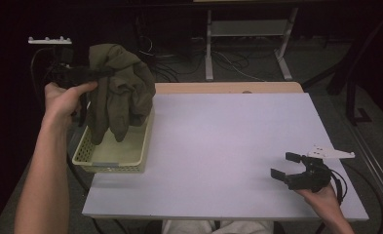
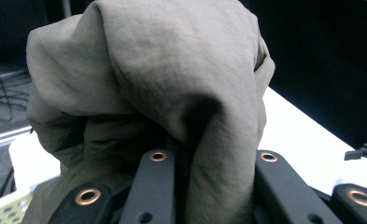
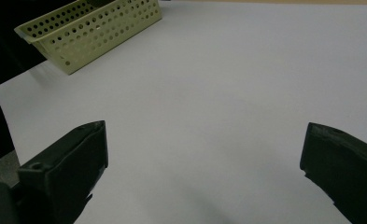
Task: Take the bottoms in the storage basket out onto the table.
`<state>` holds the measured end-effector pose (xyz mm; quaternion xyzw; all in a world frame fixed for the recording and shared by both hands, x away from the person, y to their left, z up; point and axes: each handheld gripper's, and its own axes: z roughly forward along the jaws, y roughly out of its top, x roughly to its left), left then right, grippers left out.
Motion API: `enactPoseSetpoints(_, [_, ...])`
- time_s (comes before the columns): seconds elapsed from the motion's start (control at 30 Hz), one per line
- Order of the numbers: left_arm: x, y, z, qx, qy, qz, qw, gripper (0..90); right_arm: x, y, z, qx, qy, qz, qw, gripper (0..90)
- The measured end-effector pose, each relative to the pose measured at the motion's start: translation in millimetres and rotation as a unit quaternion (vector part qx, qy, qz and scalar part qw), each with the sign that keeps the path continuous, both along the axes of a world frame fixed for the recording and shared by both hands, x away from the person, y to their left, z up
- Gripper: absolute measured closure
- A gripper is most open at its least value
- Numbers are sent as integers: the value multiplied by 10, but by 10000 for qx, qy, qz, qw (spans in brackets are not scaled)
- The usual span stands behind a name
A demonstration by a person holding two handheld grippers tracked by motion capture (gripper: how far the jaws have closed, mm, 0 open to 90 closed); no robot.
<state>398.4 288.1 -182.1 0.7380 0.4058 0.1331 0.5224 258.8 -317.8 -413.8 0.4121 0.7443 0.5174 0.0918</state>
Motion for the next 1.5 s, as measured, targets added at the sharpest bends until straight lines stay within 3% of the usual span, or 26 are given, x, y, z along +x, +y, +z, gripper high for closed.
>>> enactPoseSetpoints(0.27, [-7,-176,182,96,-191,-307,9993,764,-2,-1,-1,6,-43,-6,10000,7])
enactPoseSetpoints(0.37, [-3,-232,202,31,-274,-437,9987,764,-2,-1,-1,0,-42,-7,10000,7])
enactPoseSetpoints(0.63, [46,-397,247,167,-306,-748,9966,765,-8,-13,4,31,-44,-32,10000,7])
enactPoseSetpoints(1.2, [162,-731,166,116,-273,-1171,9927,766,-15,6,0,3,-39,33,10000,7])
enactPoseSetpoints(1.5, [145,-896,127,98,-327,-1365,9900,766,-16,13,-1,-8,-31,51,10000,8])
